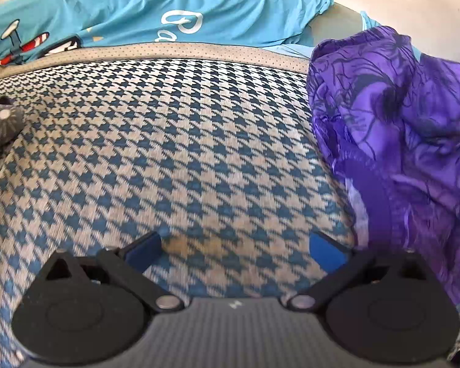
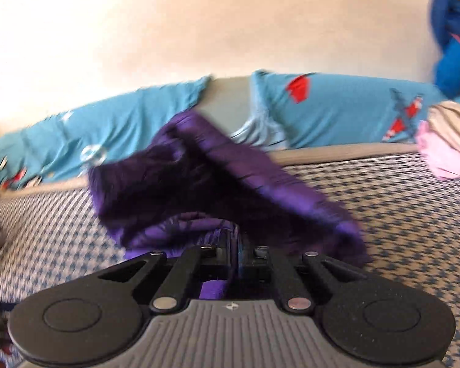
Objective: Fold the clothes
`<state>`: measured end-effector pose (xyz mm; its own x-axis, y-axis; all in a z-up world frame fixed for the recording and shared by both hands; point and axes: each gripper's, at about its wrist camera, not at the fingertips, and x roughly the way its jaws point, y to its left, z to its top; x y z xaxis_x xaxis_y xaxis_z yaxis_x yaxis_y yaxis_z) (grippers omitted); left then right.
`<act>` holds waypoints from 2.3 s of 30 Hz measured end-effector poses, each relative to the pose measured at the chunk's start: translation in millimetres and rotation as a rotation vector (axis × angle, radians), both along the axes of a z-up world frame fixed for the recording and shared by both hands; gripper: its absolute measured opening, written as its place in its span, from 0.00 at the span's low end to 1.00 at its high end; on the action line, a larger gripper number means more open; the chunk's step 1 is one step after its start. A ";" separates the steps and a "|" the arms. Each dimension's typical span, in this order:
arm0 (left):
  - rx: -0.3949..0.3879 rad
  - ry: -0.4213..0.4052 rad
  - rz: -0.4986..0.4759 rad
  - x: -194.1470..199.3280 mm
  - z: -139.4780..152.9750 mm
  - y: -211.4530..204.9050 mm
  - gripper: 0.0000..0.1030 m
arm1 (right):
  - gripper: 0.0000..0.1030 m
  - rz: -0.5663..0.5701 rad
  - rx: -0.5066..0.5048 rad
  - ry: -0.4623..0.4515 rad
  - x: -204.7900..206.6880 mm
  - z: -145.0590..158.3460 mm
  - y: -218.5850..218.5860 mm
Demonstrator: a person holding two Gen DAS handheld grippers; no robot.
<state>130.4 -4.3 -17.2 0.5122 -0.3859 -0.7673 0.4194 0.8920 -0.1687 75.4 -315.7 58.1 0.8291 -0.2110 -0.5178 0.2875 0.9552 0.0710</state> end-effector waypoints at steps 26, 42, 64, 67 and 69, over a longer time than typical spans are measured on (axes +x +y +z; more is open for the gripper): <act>0.051 -0.066 -0.004 -60.9 -3.8 11.2 1.00 | 0.19 -0.745 0.075 -0.041 -120.7 16.7 -122.0; 0.058 -0.072 -0.005 -63.4 -4.0 11.8 1.00 | 0.43 -0.361 0.099 -0.052 -93.5 13.9 -81.9; 0.027 -0.058 0.016 -59.3 -3.5 13.6 1.00 | 0.76 0.167 0.037 0.001 7.4 -14.6 26.5; 0.024 -0.054 0.021 -58.1 -3.1 13.4 1.00 | 0.82 0.199 0.044 0.015 18.6 -18.7 34.3; 0.024 -0.053 0.024 -57.7 -3.1 13.0 1.00 | 0.84 0.220 0.051 0.026 26.1 -21.6 39.1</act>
<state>72.7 8.7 -20.3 0.5609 -0.3551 -0.7479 0.4059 0.9053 -0.1254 101.6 -276.6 36.5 0.8385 0.0005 -0.5449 0.0750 0.9904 0.1164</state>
